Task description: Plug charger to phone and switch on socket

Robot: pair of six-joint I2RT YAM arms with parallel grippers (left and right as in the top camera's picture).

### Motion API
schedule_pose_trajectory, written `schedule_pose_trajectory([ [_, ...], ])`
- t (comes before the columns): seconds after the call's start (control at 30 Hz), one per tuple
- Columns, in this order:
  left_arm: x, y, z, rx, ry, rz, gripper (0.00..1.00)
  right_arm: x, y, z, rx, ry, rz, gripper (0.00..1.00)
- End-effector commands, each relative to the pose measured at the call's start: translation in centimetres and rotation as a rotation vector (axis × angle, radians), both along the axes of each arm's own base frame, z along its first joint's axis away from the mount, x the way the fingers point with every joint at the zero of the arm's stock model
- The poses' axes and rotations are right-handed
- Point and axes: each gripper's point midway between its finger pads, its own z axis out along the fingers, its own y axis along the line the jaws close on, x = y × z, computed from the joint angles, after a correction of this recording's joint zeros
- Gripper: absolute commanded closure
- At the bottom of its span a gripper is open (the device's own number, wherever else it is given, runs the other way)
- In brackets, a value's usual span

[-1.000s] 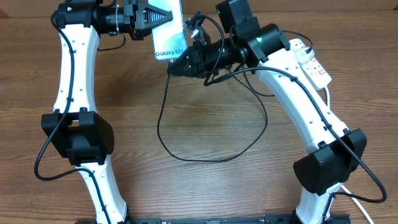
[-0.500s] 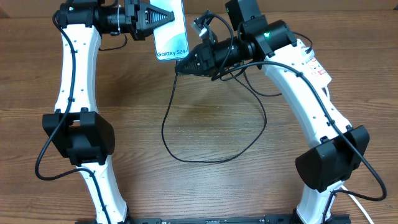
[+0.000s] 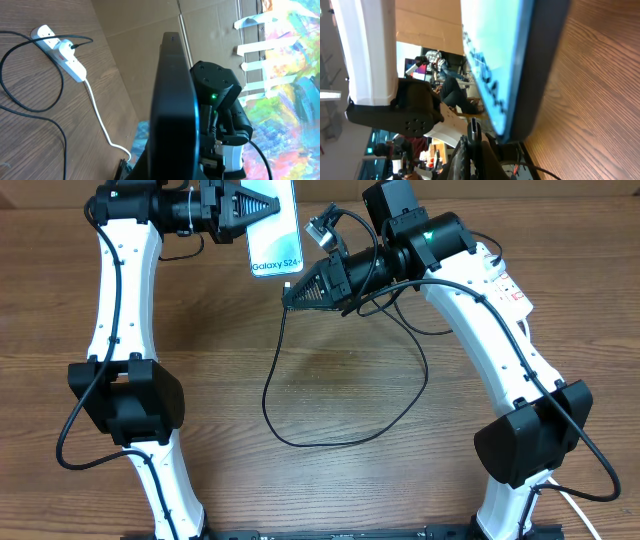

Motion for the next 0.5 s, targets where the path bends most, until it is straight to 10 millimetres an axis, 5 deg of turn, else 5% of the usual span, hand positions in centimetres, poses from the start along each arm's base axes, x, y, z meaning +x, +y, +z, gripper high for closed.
schedule_pose_trajectory([
  [0.0,-0.4,-0.5,0.5,-0.034,-0.004,-0.034,0.96,-0.8,0.8,0.2,0.027,-0.016,0.039,0.96],
  [0.47,-0.7,-1.4,0.5,-0.034,-0.005,-0.053,0.96,0.3,1.0,-0.8,-0.044,-0.020,-0.018,0.96],
])
